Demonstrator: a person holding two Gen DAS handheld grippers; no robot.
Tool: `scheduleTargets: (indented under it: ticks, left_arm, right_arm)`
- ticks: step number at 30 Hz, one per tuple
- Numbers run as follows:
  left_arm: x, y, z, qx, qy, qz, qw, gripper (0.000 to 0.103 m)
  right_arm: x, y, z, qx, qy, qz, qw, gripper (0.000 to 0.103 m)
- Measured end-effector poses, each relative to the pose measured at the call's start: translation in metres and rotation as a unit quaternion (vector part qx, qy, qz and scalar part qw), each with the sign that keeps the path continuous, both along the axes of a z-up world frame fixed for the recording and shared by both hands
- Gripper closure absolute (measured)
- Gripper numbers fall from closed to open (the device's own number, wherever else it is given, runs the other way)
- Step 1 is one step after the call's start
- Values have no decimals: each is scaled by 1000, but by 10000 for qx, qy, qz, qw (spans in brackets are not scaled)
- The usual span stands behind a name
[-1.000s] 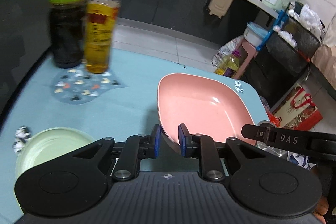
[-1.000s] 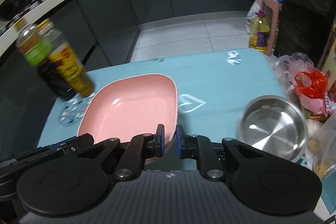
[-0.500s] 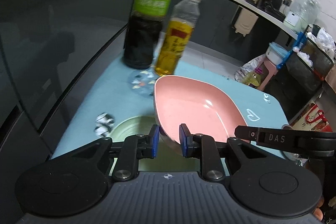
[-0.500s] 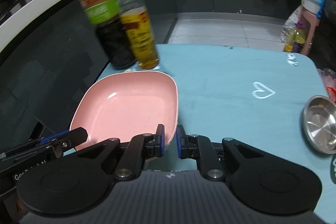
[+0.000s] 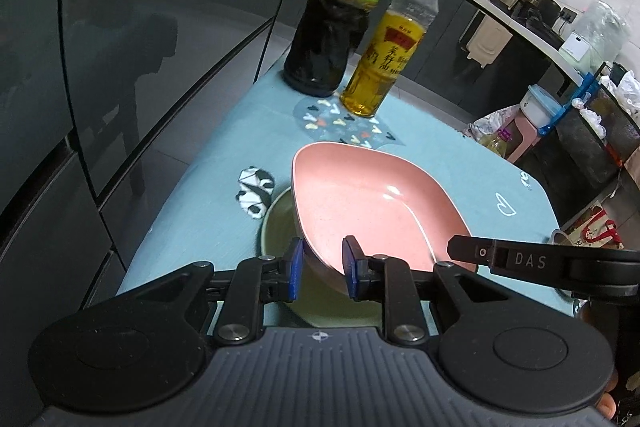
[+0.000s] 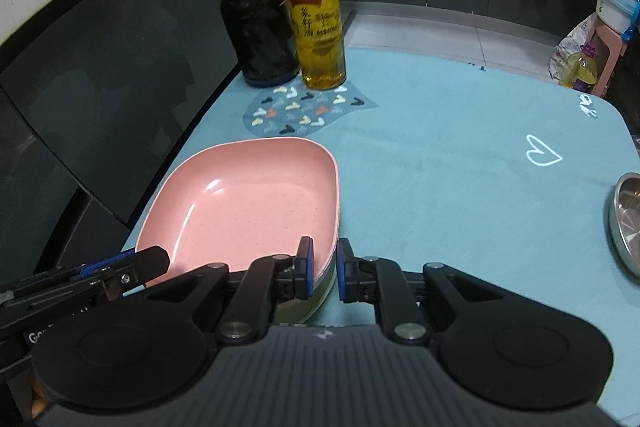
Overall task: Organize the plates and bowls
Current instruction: 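Carry the pink dish onto the green plate and open the left tool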
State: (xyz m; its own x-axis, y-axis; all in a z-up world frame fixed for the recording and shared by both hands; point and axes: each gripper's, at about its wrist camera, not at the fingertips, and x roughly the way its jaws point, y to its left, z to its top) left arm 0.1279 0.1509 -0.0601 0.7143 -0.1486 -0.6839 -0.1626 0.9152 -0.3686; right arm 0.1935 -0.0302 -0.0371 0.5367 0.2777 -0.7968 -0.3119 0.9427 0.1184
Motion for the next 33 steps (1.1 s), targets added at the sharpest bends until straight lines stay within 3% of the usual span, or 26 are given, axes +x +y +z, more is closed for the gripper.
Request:
scheduleTargets:
  ticks: [15, 33]
  left_arm:
    - [-1, 4, -18, -26, 168, -104, 9998, 85]
    - [4, 1, -25, 79, 313, -144, 9994, 84]
  right_arm:
    - [1, 10, -15, -197, 178, -51, 9996, 96]
    - [2, 5, -23, -72, 313, -115, 9994, 96]
